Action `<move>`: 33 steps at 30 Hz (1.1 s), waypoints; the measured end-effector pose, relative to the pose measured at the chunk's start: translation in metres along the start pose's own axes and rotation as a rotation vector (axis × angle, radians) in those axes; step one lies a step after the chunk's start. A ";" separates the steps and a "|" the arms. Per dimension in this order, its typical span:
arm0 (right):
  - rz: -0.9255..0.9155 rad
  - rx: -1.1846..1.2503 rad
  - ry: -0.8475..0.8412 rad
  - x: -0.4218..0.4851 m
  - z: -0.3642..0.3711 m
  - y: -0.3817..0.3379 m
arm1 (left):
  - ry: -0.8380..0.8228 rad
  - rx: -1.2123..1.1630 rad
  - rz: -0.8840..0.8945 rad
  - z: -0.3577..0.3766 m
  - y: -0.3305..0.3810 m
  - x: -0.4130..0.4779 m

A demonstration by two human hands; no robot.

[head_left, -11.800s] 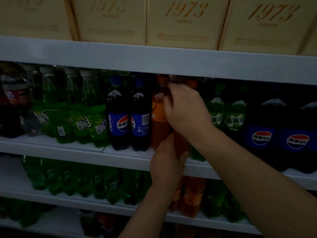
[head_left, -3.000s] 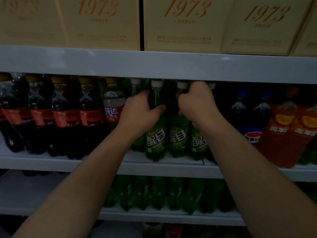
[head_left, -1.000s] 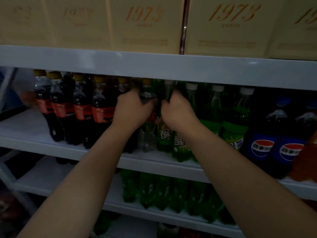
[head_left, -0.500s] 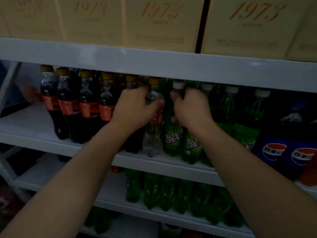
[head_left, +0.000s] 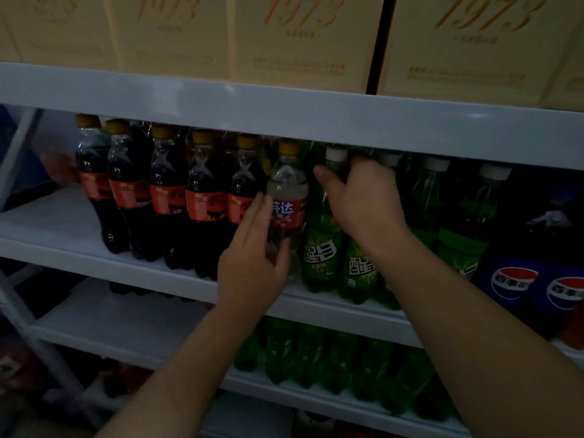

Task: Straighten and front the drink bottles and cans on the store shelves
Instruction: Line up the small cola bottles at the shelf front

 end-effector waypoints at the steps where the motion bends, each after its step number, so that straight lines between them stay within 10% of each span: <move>1: 0.004 -0.009 -0.003 0.001 -0.001 0.000 | 0.004 0.005 -0.049 0.002 -0.007 -0.015; 5: 0.009 -0.045 -0.011 0.002 -0.001 -0.001 | -0.075 0.033 -0.369 0.023 -0.041 -0.057; 16: -0.044 0.011 -0.002 -0.012 -0.002 0.002 | -0.061 0.079 -0.377 0.032 -0.035 -0.067; 21: -0.445 -0.059 0.274 -0.072 -0.014 -0.030 | 0.010 0.079 -0.352 0.014 -0.042 -0.066; 33: -0.394 0.129 -0.077 -0.107 0.089 -0.027 | 0.207 0.175 -0.476 -0.029 -0.108 -0.047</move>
Point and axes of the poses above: each hand's wrist, its own x-axis towards the middle knuckle, its own z-axis out of the palm, y = z × x, the point moved 9 cm from there along x, towards the middle knuckle, and after that the axes turned 5 degrees about x, right-handed, at the moved point
